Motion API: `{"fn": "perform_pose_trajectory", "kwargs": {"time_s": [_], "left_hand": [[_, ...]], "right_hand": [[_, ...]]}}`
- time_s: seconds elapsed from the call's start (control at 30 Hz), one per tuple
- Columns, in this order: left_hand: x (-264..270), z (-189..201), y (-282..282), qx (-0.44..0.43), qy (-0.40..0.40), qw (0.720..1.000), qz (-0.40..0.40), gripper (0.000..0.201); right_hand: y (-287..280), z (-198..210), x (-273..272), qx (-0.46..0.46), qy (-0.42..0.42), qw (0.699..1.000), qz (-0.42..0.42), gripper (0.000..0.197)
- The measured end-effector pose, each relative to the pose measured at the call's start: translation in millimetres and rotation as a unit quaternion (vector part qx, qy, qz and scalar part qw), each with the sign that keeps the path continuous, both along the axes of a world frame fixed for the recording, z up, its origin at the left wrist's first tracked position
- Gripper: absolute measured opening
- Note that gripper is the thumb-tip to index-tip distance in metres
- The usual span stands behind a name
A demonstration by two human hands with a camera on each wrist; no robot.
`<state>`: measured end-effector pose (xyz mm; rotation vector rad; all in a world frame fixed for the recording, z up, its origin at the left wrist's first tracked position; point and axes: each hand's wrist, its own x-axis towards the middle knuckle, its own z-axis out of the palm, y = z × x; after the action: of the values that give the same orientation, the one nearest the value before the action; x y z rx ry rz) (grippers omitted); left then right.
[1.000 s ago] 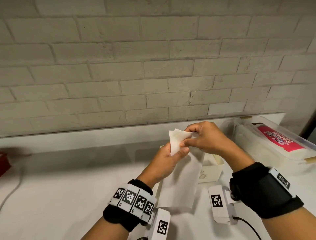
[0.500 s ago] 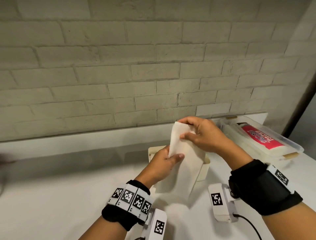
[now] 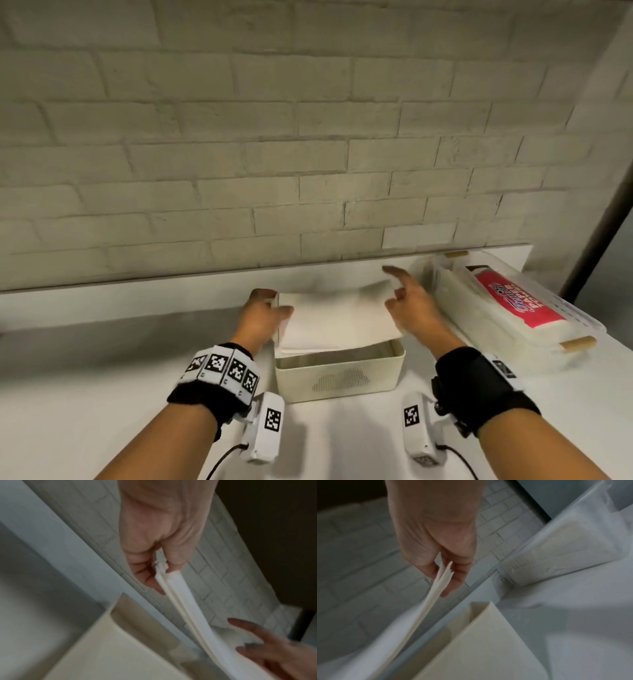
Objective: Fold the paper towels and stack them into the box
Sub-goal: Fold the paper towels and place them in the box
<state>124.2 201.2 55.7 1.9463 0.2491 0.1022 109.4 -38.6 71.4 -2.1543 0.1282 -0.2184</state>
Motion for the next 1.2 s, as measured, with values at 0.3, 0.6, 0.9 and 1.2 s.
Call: {"fn": "perform_pose_trajectory", "kwargs": {"time_s": [0.3,0.6,0.9,1.2], "left_hand": [[26,-32,-23,0.392,0.081,0.911,-0.098,0.039],[22,-39,-37,0.670,0.038,0.702,-0.239,0.030],[14,-39,-45,0.722,0.050,0.652,-0.228,0.029],[13,1,-75,0.655,-0.004,0.712,-0.254,0.028]], "right_hand": [[7,-38,28,-0.210,0.113,0.971,0.035,0.033],[27,-42,30,-0.382,0.202,0.901,0.047,0.036],[37,-39,14,-0.406,0.192,0.891,0.062,0.045],[-14,2,3,-0.365,0.141,0.920,0.018,0.038]]}}
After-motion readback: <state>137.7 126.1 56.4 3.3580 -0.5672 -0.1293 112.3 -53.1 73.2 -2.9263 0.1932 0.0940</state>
